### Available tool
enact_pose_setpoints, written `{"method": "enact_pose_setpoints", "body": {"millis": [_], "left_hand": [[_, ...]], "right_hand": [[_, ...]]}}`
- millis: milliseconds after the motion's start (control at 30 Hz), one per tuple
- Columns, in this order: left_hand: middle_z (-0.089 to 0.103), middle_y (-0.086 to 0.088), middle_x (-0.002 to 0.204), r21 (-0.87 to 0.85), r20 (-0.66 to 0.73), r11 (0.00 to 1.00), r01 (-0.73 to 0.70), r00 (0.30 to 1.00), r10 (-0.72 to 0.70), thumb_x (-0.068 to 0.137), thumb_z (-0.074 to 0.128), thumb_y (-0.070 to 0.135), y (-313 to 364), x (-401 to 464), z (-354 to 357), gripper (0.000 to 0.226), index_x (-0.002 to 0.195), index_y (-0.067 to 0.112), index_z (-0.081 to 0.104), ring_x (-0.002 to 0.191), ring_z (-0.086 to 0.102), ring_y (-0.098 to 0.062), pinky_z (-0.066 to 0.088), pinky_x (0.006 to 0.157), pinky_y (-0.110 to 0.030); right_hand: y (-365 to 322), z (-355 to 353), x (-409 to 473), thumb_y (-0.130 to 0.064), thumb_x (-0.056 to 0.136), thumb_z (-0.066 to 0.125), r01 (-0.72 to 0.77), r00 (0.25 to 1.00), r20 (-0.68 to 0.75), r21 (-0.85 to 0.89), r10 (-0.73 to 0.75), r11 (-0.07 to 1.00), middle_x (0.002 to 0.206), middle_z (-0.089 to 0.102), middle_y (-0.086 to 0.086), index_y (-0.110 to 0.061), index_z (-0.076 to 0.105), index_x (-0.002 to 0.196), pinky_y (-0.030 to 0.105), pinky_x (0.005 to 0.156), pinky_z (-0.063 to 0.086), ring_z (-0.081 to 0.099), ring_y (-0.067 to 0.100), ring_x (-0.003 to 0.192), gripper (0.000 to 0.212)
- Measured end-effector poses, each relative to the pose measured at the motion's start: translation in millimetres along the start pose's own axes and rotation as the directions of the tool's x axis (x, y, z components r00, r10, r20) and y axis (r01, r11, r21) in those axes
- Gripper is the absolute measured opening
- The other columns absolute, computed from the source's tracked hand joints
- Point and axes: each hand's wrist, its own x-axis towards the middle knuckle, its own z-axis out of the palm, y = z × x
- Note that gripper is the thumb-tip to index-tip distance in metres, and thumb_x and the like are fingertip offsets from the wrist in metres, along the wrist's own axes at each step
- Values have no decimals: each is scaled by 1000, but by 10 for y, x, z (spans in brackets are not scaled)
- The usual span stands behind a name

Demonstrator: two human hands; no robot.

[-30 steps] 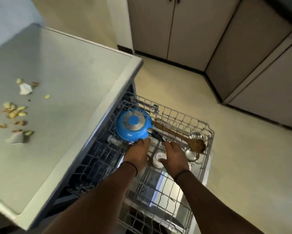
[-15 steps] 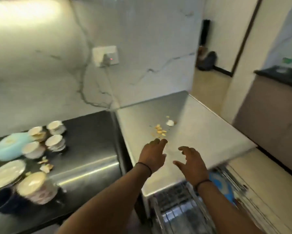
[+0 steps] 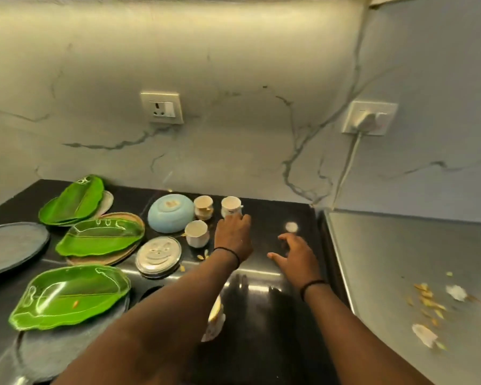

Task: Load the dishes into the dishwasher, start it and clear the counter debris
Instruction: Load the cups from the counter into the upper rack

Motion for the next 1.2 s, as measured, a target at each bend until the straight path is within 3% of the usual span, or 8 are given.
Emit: {"method": "enact_pose_setpoints", "body": {"millis": [267, 700, 800, 867, 933, 1000, 1100, 1200], "left_hand": [[51, -11, 128, 22, 221, 995, 93, 971, -95, 72, 78, 37, -600, 480, 273, 75, 135, 22, 41, 117, 51, -30, 44, 96, -40], [60, -7, 118, -165, 398, 967, 196, 910, -117, 73, 78, 32, -756, 845, 428, 61, 126, 18, 51, 105, 59, -24, 50, 88, -33], [63, -5, 110, -444, 353, 852, 279, 928, -120, 70, 81, 31, -699, 830, 414, 60, 122, 18, 54, 97, 59, -20, 49, 85, -31], [62, -5, 106, -671, 358, 656, 345, 926, -121, 71, 82, 25, -596, 828, 314, 51, 114, 16, 56, 95, 60, -20, 52, 84, -35], [63, -10, 103, -790, 417, 470, 394, 907, -59, 76, 79, 20, -479, 846, 176, 42, 108, 13, 54, 92, 63, -23, 55, 81, -41], [65, -16, 104, -815, 471, 409, 410, 881, 54, 80, 76, 20, -362, 857, 45, 40, 111, 11, 53, 88, 65, -26, 56, 81, -43], [66, -10, 86, -828, 509, 400, 393, 825, 244, 86, 71, 18, -133, 805, -56, 25, 104, 15, 54, 72, 62, -19, 52, 74, -37], [67, -8, 86, -813, 504, 513, 276, 775, 382, 84, 73, 18, 274, 737, -63, 16, 94, 17, 60, 76, 61, -19, 50, 72, -33]], "right_hand": [[-74, 598, 448, -40, 78, 74, -13, 981, 192, -42, 21, 999, 110, 55, -6, -31, 53, 121, 33, 89, 52, 56, 12, 100, 48], [9, 737, 767, -34, 80, 75, -109, 975, 201, 57, 96, 992, 110, 58, -5, -25, 55, 121, 31, 90, 52, 56, 11, 98, 47], [-7, 735, 720, -31, 77, 78, -255, 949, 248, 234, 195, 938, 122, 57, 0, -22, 51, 130, 30, 90, 50, 58, 16, 107, 60], [-35, 655, 698, -30, 78, 78, -357, 923, 296, 414, 247, 837, 129, 53, 1, -22, 44, 136, 34, 95, 49, 54, 18, 116, 67], [-116, 505, 696, -22, 83, 74, -388, 919, 311, 588, 244, 710, 127, 57, 6, -19, 46, 132, 35, 90, 53, 57, 18, 113, 57], [-189, 309, 686, -13, 86, 69, -344, 939, 248, 687, 238, 640, 118, 64, 11, -13, 50, 127, 28, 78, 57, 63, 17, 102, 45], [-167, -19, 564, -9, 86, 68, -268, 954, 115, 742, 276, 615, 110, 66, 7, -13, 54, 120, 24, 74, 57, 66, 15, 96, 37], [49, -364, 281, -10, 85, 70, -248, 931, 4, 742, 366, 623, 107, 67, 9, -9, 57, 117, 22, 71, 57, 68, 14, 90, 34]]}}
